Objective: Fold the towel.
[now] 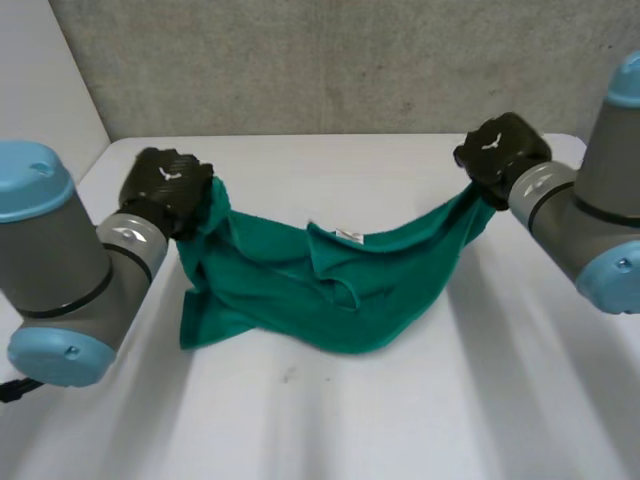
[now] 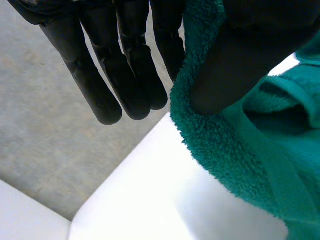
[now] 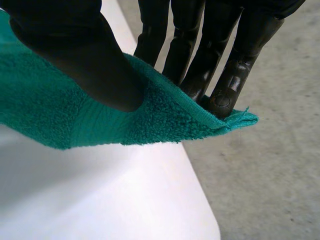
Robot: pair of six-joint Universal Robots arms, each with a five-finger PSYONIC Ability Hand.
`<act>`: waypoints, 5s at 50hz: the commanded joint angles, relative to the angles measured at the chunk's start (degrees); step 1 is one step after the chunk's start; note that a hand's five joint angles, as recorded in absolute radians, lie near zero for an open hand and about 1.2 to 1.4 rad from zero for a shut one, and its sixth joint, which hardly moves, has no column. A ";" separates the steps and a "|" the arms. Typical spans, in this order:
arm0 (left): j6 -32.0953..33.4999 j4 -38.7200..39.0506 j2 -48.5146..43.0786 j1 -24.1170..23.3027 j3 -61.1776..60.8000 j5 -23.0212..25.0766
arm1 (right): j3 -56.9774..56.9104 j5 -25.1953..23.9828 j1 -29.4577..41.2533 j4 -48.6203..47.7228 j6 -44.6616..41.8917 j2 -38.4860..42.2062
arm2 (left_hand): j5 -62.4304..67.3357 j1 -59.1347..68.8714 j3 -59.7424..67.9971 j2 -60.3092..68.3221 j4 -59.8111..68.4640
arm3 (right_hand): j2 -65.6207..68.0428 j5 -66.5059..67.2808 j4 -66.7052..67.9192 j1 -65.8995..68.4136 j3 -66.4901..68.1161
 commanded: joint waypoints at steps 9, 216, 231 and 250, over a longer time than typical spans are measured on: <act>0.32 1.97 -10.21 0.56 40.71 0.12 | -34.77 8.06 0.72 -15.91 1.01 12.31 | 14.98 16.60 11.77 11.58 11.54 | 13.22 13.59 11.94 23.89 12.61; 4.28 10.59 -15.47 -4.46 -3.11 -13.68 | 14.69 0.24 -1.74 -12.35 14.99 4.40 | -37.49 -35.87 -40.70 -40.89 -40.93 | 13.22 13.59 11.94 23.89 12.61; 4.98 7.78 -7.67 2.15 -6.53 -12.80 | 11.54 0.77 -2.97 -7.54 13.07 2.04 | 14.98 16.60 11.77 11.58 11.54 | 13.22 13.59 11.94 23.89 12.61; 17.29 -24.12 13.19 5.57 -11.63 -0.85 | 11.51 -1.16 -7.46 27.55 -6.89 -13.88 | 14.98 16.60 11.77 11.58 11.54 | 13.22 13.59 11.94 23.89 12.61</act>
